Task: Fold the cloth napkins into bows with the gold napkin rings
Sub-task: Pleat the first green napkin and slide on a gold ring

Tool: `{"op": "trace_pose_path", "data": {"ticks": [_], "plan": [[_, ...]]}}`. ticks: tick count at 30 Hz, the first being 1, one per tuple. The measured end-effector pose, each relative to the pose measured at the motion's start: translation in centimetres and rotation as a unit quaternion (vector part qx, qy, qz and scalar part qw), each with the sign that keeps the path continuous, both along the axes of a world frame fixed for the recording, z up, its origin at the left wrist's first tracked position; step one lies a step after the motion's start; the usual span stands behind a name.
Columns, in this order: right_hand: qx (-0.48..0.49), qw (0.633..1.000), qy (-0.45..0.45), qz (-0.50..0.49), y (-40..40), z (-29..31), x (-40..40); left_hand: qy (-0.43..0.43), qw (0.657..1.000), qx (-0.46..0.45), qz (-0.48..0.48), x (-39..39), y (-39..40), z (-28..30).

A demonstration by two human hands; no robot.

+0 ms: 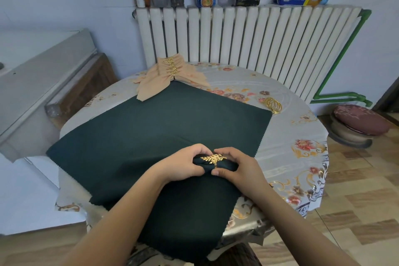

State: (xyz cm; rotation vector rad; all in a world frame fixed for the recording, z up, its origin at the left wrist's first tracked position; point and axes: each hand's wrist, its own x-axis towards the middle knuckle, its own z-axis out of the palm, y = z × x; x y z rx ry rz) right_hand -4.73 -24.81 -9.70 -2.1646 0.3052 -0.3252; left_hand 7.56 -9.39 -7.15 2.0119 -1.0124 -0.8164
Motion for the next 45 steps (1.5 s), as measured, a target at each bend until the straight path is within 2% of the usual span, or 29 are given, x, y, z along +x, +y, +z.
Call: {"op": "trace_pose_path", "data": {"ticks": [2, 4, 6, 8, 11, 16, 22, 25, 29, 32, 35, 40, 45], "plan": [[0.009, 1.0, 0.0, -0.008, 0.0, -0.1, 0.0, 0.0, 1.0, -0.004, 0.0, -0.2, -0.1, -0.5], [0.019, 1.0, -0.005, -0.019, -0.1, -0.2, -0.1, -0.085, 0.996, -0.008, 0.004, -0.8, -0.6, -0.9], [0.031, 0.999, -0.005, -0.026, -0.2, -0.2, -0.2, -0.169, 0.983, -0.035, 0.061, -1.6, -1.2, -1.3], [0.036, 0.999, -0.002, -0.03, -0.3, -0.2, -0.2, -0.211, 0.971, -0.065, 0.092, -2.2, -1.5, -1.3], [0.029, 0.999, -0.004, -0.026, -0.5, -0.4, -0.2, -0.222, 0.97, -0.065, 0.077, -2.2, -1.3, -1.0], [0.037, 0.999, -0.009, -0.023, -0.4, -0.4, 0.0, -0.278, 0.959, 0.011, 0.06, -0.8, 0.2, 0.2], [0.012, 1.0, -0.006, -0.01, -0.3, -0.4, -0.2, -0.285, 0.956, 0.033, 0.064, -0.1, 2.1, -0.1], [-0.041, 0.999, -0.005, 0.002, -0.2, -0.7, -0.3, -0.28, 0.953, 0.035, 0.113, -0.6, 3.3, -0.5], [-0.243, 0.967, -0.075, 0.015, 0.8, -0.6, 0.4, -0.291, 0.944, 0.058, 0.143, -1.0, 5.4, -1.1], [-0.292, 0.951, -0.037, 0.089, 2.0, 0.9, 2.4, -0.299, 0.942, 0.007, 0.155, -1.3, 5.5, -1.4], [-0.257, 0.958, -0.007, 0.127, 2.5, 1.8, 3.9, -0.304, 0.937, -0.01, 0.172, -1.5, 5.2, -1.2], [-0.142, 0.986, -0.05, 0.075, 3.1, 0.5, 2.7, -0.343, 0.914, 0.017, 0.214, -2.8, 4.6, -1.0], [-0.137, 0.989, -0.058, 0.028, 3.6, -0.1, 2.8, -0.36, 0.907, -0.008, 0.218, -3.6, 4.6, -1.6]]}}
